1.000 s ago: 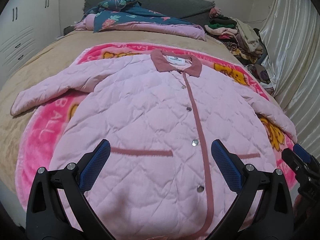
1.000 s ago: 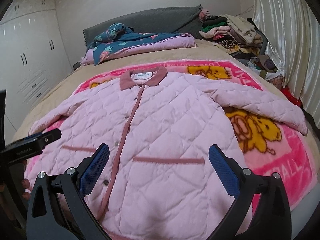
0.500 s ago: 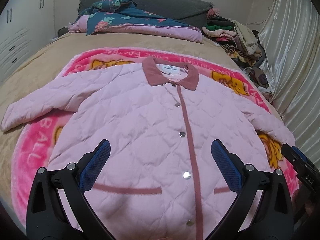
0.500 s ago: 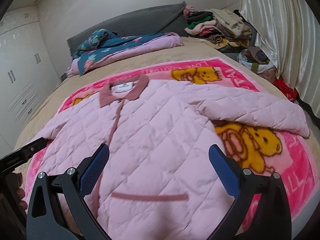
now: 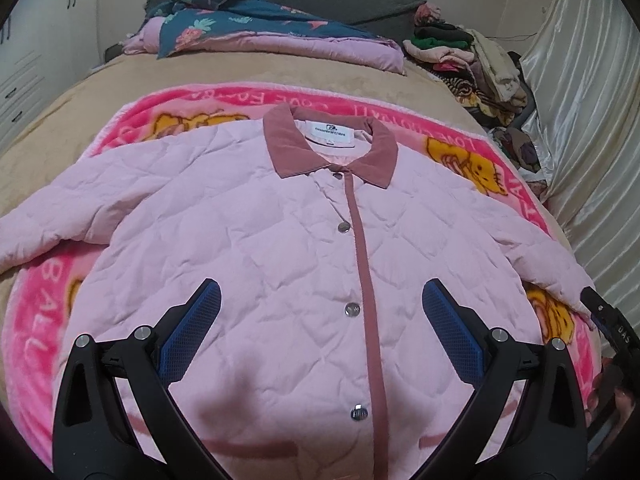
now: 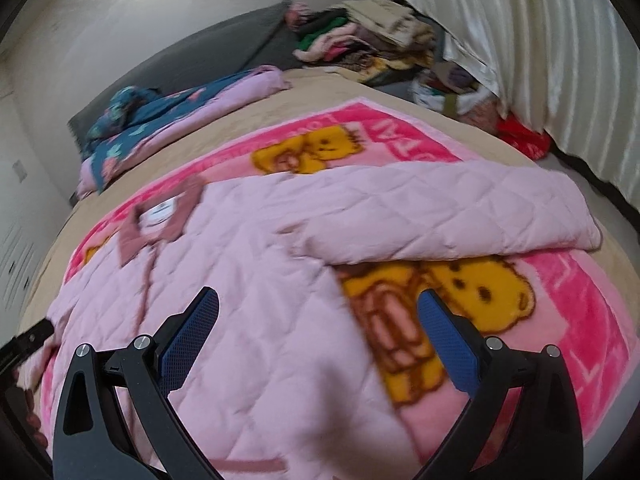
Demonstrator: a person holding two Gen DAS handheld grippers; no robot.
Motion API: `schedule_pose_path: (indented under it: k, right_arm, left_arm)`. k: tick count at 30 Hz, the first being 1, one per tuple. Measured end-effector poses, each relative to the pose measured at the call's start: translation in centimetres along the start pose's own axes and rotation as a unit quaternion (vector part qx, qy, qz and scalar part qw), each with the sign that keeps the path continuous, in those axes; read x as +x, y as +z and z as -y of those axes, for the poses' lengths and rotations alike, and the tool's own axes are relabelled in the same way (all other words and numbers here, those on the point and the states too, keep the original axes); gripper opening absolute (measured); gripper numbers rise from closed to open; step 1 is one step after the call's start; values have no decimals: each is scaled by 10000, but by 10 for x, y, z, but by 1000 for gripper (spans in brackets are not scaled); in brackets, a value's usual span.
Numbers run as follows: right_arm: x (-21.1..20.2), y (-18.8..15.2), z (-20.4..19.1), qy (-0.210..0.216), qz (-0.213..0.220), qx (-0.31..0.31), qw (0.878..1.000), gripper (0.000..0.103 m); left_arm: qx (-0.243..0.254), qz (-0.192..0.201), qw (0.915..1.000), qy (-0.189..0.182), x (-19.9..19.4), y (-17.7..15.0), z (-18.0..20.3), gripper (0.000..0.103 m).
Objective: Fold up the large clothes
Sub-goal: 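Grasp the sleeve cuff with the right tool and lift it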
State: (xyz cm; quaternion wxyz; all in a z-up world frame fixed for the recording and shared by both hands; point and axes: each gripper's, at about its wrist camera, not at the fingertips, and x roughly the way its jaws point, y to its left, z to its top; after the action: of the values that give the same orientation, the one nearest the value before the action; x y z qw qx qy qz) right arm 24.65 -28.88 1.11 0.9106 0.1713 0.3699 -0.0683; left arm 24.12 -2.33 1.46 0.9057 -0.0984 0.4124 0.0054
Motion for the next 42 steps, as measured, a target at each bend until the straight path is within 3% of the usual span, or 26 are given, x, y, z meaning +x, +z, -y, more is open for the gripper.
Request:
schedule_pose_path:
  k: [8,17,29,39,41,42]
  right_arm:
    - [31,15,60,-386,-68,762,9963,99]
    - [60,30,131,-854,-104,1644,9826,99]
    - [100,33,217,-1373,-218,2997,9438,99]
    - [115,42,260,-1232,245,3815,9158,99]
    - [112,46,260,-1199,417,3675,9213,83]
    - [110,49,259,-1223,461,3588,9242,63]
  left_arm:
    - [30,-122,9999,27,27,10,5,95]
    - [79,-291,9995,107,54,19,10,95]
    - [70,-467,9985,266,83,34,15,95]
    - [-71,-604,9979,222,97,42,9,95]
    - [-57,-590,9979,252,96,44,7,95]
    - [-49,-576,9980,259,96,45,7,95]
